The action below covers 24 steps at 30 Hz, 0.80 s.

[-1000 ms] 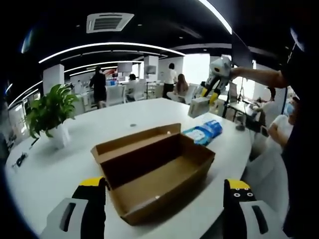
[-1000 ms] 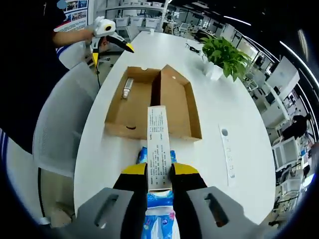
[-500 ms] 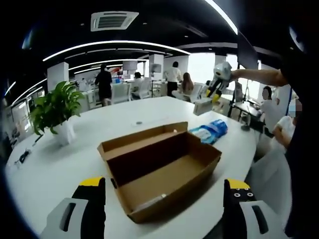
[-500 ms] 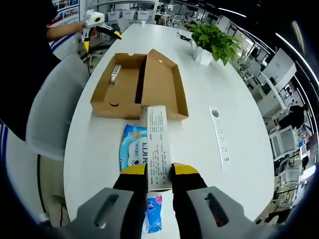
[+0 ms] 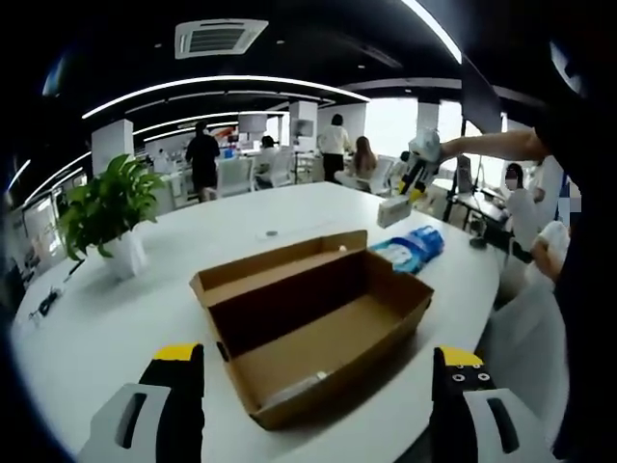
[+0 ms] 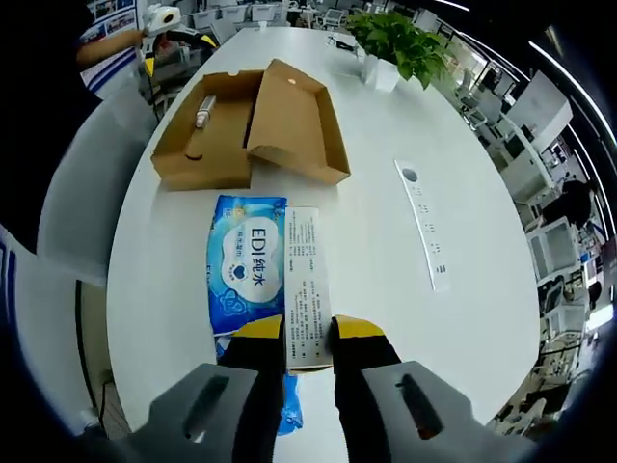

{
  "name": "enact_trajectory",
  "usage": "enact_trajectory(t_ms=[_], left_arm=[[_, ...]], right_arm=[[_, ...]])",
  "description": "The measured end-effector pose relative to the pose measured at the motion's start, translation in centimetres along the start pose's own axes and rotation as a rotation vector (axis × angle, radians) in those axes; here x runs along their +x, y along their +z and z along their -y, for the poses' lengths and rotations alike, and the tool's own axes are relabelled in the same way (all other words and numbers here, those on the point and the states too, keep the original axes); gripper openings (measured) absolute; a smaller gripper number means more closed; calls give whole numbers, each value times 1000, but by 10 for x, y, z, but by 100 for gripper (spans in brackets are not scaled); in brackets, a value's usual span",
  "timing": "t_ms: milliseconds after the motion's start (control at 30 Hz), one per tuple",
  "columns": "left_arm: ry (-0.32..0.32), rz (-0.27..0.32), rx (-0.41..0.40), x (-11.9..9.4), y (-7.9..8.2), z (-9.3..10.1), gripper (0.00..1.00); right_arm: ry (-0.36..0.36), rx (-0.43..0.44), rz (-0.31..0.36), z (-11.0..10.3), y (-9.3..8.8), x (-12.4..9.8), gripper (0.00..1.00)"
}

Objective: Operate the shoe box by opening the lid, removing the specified soft item, and placing it in the target area until the item is outside and the box remains undamaged.

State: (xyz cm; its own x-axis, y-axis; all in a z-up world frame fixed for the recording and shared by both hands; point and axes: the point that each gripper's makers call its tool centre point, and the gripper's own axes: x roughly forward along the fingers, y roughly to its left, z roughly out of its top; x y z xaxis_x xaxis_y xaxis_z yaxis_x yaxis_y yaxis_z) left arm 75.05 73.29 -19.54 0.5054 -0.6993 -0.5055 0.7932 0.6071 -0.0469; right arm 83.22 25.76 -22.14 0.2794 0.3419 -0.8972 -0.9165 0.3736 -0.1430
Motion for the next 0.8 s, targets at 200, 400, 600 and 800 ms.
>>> enact_trajectory(t_ms=[200, 400, 600, 800], left_arm=[[7, -18, 8, 4, -1, -3, 100], [0, -23, 14, 10, 1, -4, 100], [-7, -41, 15, 11, -3, -5, 100], [-9, -57, 11, 13, -6, -5, 100]], right_arm=[[-2, 39, -18, 6, -23, 7, 15], [2, 57, -59, 10, -47, 21, 16], [6, 60, -99, 10, -65, 30, 16], [17, 50, -145, 10, -82, 37, 16]])
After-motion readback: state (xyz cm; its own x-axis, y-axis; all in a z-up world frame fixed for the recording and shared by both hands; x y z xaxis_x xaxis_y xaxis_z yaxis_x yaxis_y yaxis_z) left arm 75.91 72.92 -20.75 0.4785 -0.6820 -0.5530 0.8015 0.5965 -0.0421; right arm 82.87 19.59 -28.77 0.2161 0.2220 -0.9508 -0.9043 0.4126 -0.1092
